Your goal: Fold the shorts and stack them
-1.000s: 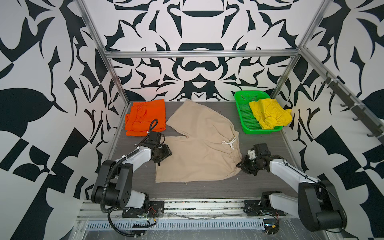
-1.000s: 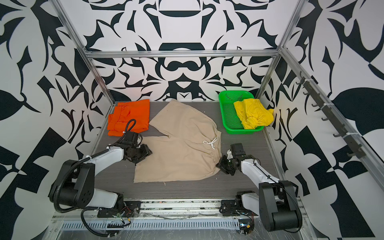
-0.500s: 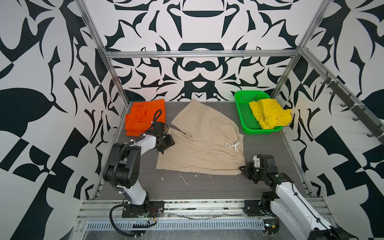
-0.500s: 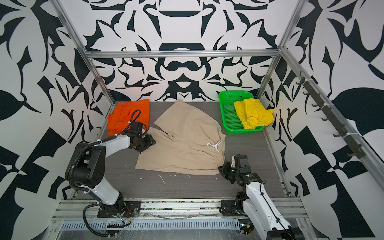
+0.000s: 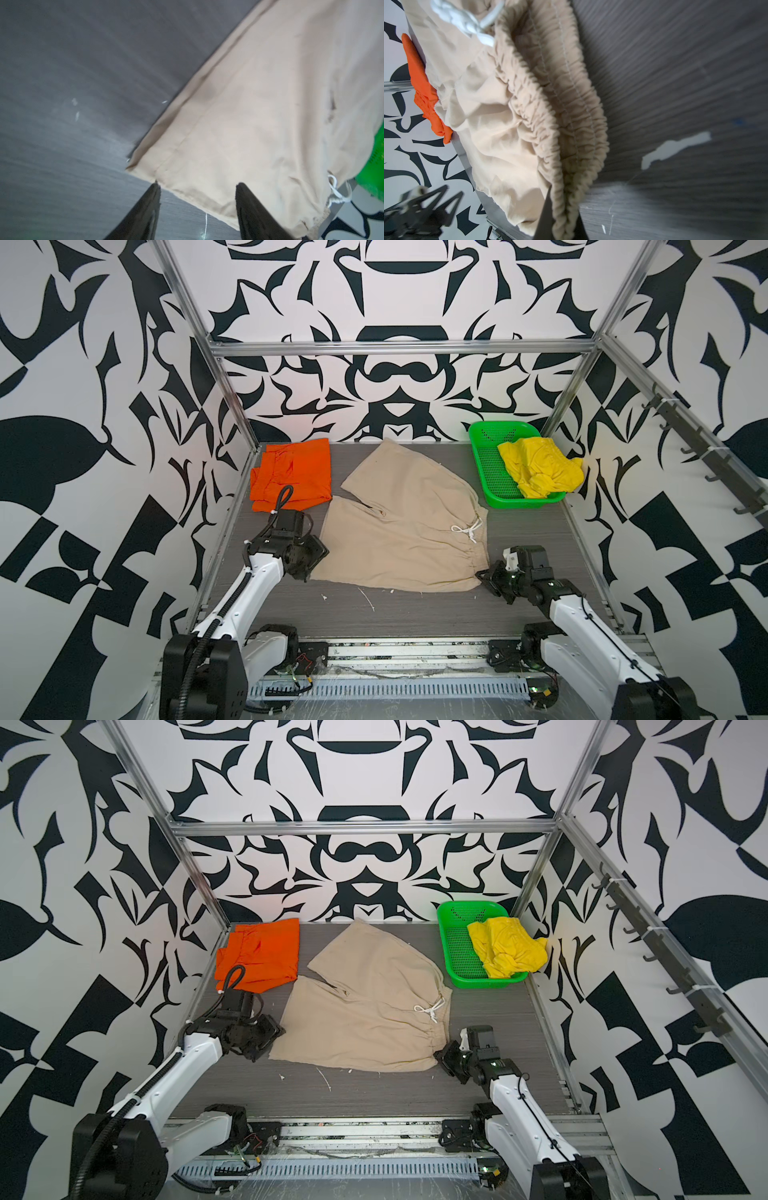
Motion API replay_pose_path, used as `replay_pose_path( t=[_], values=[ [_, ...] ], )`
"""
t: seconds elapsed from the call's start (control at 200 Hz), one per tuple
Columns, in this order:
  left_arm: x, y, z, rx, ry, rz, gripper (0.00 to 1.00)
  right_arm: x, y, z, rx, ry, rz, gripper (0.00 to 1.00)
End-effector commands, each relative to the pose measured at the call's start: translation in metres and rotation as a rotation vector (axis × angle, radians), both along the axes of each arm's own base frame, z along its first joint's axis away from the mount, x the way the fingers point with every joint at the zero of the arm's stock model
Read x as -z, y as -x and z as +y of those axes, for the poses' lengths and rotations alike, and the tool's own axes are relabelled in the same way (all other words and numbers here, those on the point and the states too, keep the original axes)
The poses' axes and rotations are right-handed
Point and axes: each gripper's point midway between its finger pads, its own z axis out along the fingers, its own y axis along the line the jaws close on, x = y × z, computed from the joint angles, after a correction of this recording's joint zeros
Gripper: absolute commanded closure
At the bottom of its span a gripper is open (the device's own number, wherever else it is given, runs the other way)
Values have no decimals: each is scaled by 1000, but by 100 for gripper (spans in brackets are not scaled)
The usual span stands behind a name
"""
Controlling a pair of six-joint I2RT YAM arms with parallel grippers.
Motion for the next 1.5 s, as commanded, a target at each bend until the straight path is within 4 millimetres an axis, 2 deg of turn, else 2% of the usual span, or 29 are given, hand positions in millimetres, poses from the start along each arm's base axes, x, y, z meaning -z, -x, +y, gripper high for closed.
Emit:
replay_pose_path(
  t=[0.0, 0.23, 0.55, 0.67, 0.845, 0.945, 1.05, 1.22, 1.41, 1.495],
  values=[
    [17, 18, 7, -151, 39, 123, 42, -13, -5, 7, -48, -12, -12, 96],
    [32, 12, 11, -185, 17, 161, 43, -15, -7, 7, -81, 5, -3, 97],
    [53, 15, 19, -218, -24, 194, 54, -19, -7, 8, -99, 15, -5, 98],
    [66, 16, 21, -228, -24, 225, 64, -18, -5, 8, -109, 19, 6, 98],
    [72, 24, 18, -225, -11, 264, 90, -21, -1, 7, -129, 38, 22, 99],
    [60, 30, 19, -243, -5, 235, 100, -22, 4, 6, -142, 53, 37, 100],
    [41, 42, 24, -267, -10, 191, 100, -23, 16, 5, -165, 96, 74, 100],
    [5, 71, 37, -318, -48, 110, 100, -20, 57, 5, -210, 146, 186, 100],
    [-22, 91, 47, -357, -64, 21, 100, -39, 93, -2, -199, 155, 225, 100],
    [-40, 90, 54, -329, -111, -31, 100, -52, 99, -1, -199, 135, 218, 100]
  ],
)
